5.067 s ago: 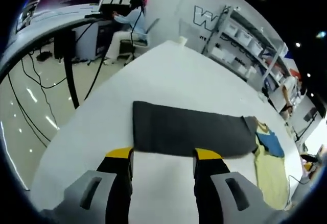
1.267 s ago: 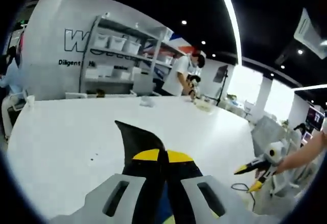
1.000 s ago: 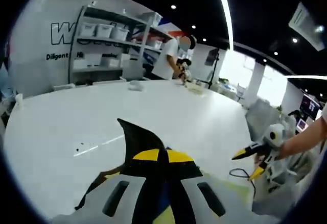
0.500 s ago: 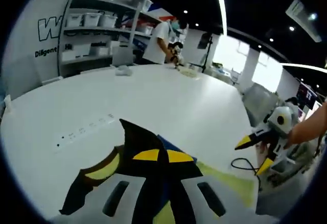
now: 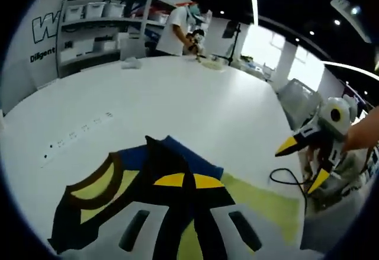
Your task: Fold the garment on the visible template until the final outline fits inside the template.
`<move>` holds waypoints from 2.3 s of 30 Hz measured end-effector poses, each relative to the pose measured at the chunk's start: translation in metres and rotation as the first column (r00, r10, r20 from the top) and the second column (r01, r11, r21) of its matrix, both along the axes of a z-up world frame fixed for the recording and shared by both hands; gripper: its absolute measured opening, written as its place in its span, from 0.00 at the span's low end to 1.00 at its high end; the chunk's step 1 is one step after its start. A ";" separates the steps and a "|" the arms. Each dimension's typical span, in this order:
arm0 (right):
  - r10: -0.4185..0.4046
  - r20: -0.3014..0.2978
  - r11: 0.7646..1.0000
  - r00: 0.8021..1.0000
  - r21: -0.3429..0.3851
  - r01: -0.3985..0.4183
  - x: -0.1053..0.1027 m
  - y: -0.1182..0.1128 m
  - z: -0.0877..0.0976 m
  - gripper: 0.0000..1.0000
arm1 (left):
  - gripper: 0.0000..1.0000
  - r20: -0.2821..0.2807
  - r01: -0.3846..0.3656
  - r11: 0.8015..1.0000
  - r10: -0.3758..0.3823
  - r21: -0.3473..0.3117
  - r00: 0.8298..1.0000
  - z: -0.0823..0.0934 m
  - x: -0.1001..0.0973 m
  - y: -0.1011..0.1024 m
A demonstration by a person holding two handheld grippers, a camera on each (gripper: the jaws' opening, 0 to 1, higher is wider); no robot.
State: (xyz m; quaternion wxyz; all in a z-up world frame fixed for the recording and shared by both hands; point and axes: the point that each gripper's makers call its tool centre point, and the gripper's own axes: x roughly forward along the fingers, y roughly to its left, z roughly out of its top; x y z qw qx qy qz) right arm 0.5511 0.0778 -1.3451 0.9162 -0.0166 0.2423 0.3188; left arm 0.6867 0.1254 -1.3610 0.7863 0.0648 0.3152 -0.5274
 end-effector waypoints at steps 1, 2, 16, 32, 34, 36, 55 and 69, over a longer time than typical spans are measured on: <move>0.004 -0.001 1.000 1.000 -0.003 -0.004 0.000 0.000 0.000 0.52 | 0.02 -0.002 0.003 1.000 -0.003 0.003 1.000 -0.003 -0.002 -0.001; 0.007 -0.002 1.000 1.000 -0.007 -0.007 0.001 0.001 0.000 0.52 | 0.02 -0.008 0.006 1.000 -0.006 0.004 1.000 -0.006 -0.004 -0.002; 0.033 -0.013 0.999 0.999 -0.030 -0.033 0.010 0.007 0.001 0.52 | 0.13 -0.066 -0.024 0.999 0.022 -0.026 0.998 -0.021 -0.012 -0.008; 0.078 -0.022 0.996 0.997 -0.039 -0.079 0.027 0.020 -0.003 0.52 | 0.18 -0.024 -0.085 0.993 0.084 -0.077 0.996 -0.004 -0.023 0.057; 0.085 -0.023 0.995 0.996 -0.041 -0.086 0.029 0.021 -0.004 0.52 | 0.17 -0.012 -0.097 0.992 0.097 -0.076 0.995 -0.003 -0.023 0.069; 0.091 -0.024 0.995 0.996 -0.044 -0.092 0.032 0.023 -0.005 0.52 | 0.17 -0.008 -0.117 0.990 0.117 -0.074 0.993 -0.003 -0.023 0.083; 0.130 -0.028 0.988 0.991 -0.076 -0.131 0.059 0.036 -0.014 0.48 | 0.16 0.024 -0.300 0.953 0.301 -0.049 0.953 -0.006 -0.021 0.187; 0.123 -0.043 0.987 0.991 -0.100 -0.126 0.077 0.032 -0.027 0.46 | 0.17 0.034 -0.412 0.910 0.410 0.047 0.911 -0.037 -0.011 0.245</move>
